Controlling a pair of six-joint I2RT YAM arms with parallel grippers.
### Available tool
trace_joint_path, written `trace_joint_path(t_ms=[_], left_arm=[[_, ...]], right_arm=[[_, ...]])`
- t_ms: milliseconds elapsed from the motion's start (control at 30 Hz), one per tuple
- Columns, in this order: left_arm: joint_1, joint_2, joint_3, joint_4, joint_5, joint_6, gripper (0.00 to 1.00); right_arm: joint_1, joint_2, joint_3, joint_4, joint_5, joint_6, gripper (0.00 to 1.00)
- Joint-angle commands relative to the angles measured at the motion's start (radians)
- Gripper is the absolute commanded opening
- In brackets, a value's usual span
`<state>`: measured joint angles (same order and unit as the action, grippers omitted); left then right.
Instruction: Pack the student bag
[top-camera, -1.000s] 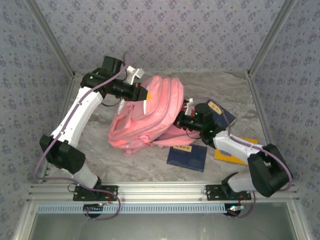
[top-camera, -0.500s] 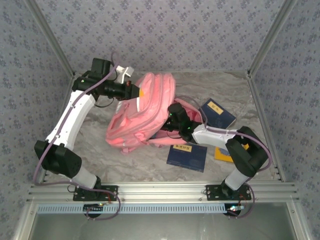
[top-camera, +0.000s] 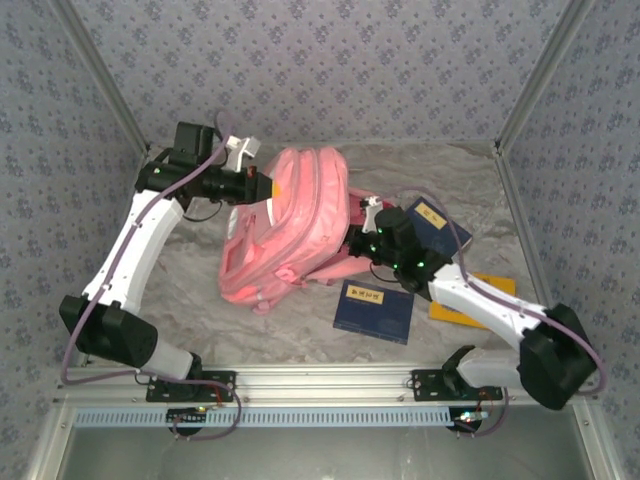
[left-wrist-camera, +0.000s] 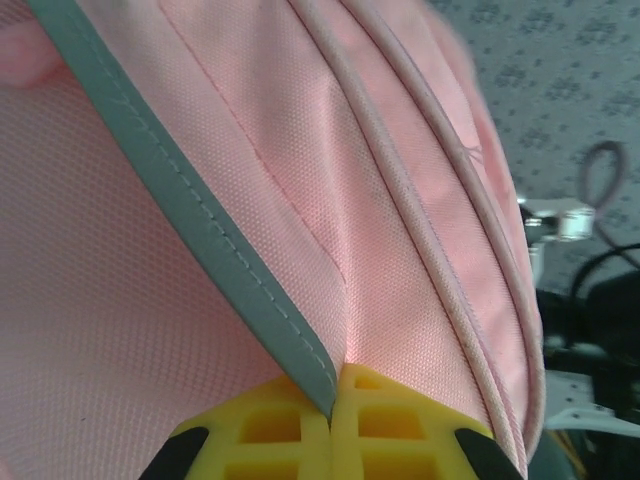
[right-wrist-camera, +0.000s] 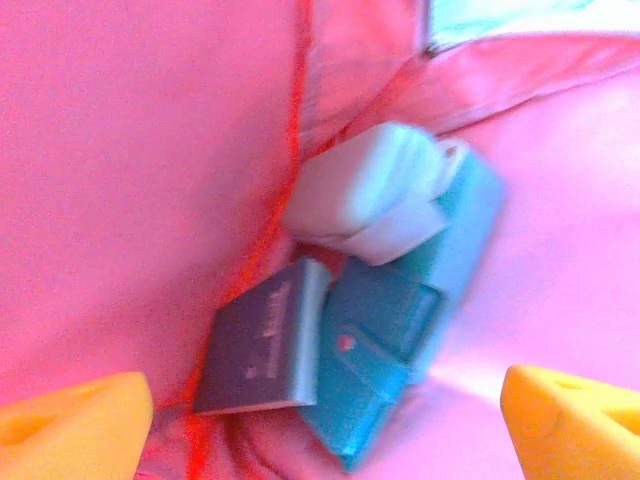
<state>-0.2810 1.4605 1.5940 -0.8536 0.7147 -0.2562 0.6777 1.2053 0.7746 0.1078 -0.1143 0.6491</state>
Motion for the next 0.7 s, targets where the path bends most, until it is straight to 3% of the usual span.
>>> trace_joint_path(t_ms=[0,100,200,300,433,533,667], left_arm=[[0.029,-0.056,0.016,0.035,-0.224,0.092,0.00],[0.026,-0.025,0.069,-0.031,-0.370,0.123,0.00],[0.003,0.013,0.125,-0.081,-0.518,0.169,0.00],[-0.053,0.074,0.148,-0.118,-0.613,0.212,0.00],[-0.109,0.146,0.136,-0.143,-0.640,0.197,0.00],[-0.116,0.137,0.046,-0.084,-0.569,0.141,0.00],[-0.114,0.072,-0.106,0.033,-0.481,0.060,0.26]], right_arm=[[-0.004,-0.082,0.007,-0.219,0.174,-0.121,0.92],[-0.006,-0.114,-0.005,-0.324,0.231,-0.140,0.92],[-0.007,-0.171,-0.077,-0.315,0.276,-0.115,0.99],[-0.043,-0.254,-0.185,-0.259,0.298,-0.056,1.00],[-0.160,-0.292,-0.244,-0.298,0.197,-0.008,1.00],[-0.204,-0.257,-0.248,-0.378,0.172,0.050,0.97],[-0.207,-0.222,-0.242,-0.511,0.274,0.178,0.92]])
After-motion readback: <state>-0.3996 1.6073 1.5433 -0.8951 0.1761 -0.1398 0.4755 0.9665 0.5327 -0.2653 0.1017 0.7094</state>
